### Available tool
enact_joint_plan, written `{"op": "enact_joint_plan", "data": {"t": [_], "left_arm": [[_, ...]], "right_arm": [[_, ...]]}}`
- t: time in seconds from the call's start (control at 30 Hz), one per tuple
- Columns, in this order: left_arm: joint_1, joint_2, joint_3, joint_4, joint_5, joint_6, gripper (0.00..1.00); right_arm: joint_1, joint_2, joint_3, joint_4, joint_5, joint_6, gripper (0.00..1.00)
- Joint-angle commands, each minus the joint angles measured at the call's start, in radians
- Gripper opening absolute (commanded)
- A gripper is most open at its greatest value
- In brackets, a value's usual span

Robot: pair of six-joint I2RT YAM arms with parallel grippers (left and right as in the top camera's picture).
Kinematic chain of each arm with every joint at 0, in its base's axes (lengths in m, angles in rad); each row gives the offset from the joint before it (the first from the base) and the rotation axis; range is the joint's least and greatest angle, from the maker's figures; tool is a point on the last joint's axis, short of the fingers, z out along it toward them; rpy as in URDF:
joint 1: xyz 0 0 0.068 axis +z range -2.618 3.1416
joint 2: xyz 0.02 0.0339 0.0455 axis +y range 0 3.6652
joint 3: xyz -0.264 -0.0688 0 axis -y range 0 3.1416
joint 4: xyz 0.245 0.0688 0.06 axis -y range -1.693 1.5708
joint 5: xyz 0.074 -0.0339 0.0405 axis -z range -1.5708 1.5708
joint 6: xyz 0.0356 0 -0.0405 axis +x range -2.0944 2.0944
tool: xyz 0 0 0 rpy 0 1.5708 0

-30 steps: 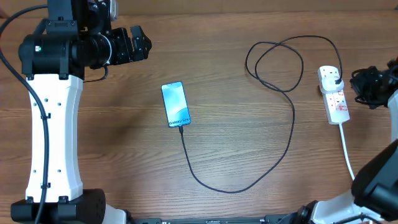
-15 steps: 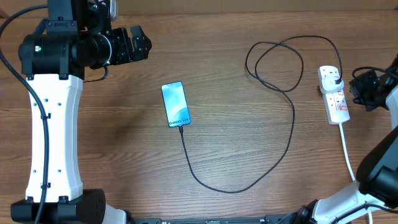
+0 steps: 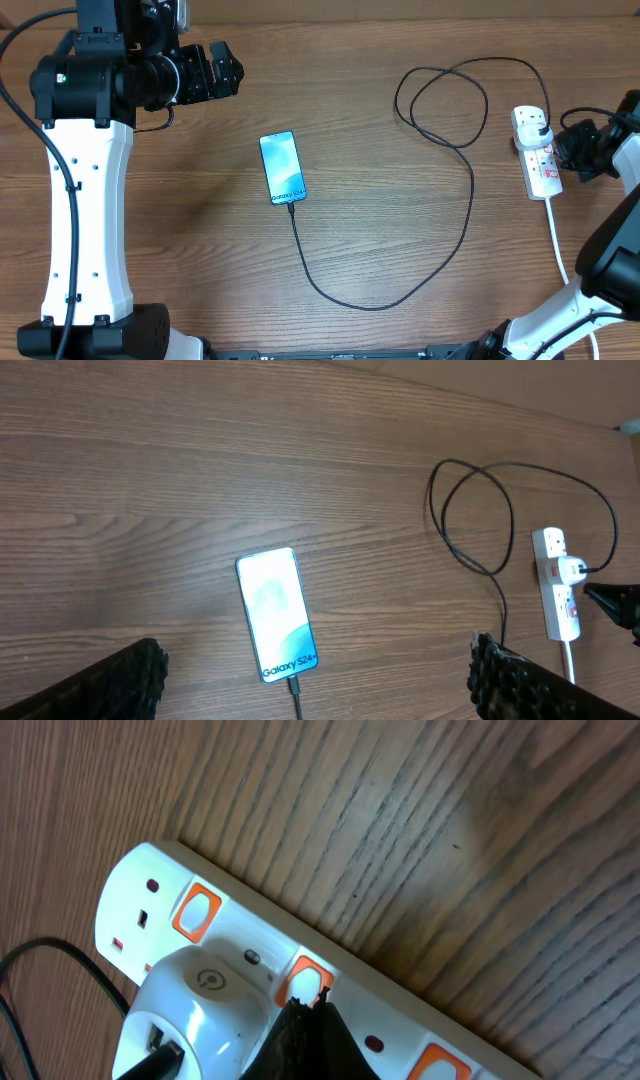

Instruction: Plug charger to phone and switch on socket

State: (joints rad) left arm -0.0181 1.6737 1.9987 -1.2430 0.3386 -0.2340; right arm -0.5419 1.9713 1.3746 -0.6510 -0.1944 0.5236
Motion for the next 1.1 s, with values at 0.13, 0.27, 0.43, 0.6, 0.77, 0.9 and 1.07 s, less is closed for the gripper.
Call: {"op": "enact_joint_plan", "data": {"t": [0.13, 0.27, 0.43, 0.6, 0.77, 0.9, 1.07], "left_arm": [[-0.003, 0.006, 0.0, -0.003, -0.01, 0.002, 1.0], [-0.003, 0.006, 0.0, -0.003, -0.01, 0.002, 1.0], [-0.003, 0.006, 0.0, -0.002, -0.01, 0.002, 1.0], [-0.003, 0.006, 0.0, -0.002, -0.01, 0.002, 1.0], [-0.003, 0.006, 0.0, -0.002, -0.01, 0.002, 1.0], [-0.003, 0.006, 0.0, -0.002, -0.01, 0.002, 1.0], [-0.003, 0.006, 0.0, -0.002, -0.01, 0.002, 1.0]], "right_arm": [[-0.003, 0.052, 0.027, 0.028, -0.024, 0.004, 0.04], [-0.003, 0.055, 0.027, 0.043, -0.033, 0.004, 0.04], [-0.003, 0.055, 0.027, 0.052, -0.035, 0.004, 0.04], [-0.003, 0.055, 0.027, 0.061, -0.036, 0.003, 0.04], [-0.002, 0.055, 0.027, 0.063, -0.036, 0.003, 0.04], [0.003, 0.055, 0.025, 0.071, -0.035, 0.003, 0.04], [0.023, 0.063, 0.025, 0.077, -0.035, 0.003, 0.04]]}}
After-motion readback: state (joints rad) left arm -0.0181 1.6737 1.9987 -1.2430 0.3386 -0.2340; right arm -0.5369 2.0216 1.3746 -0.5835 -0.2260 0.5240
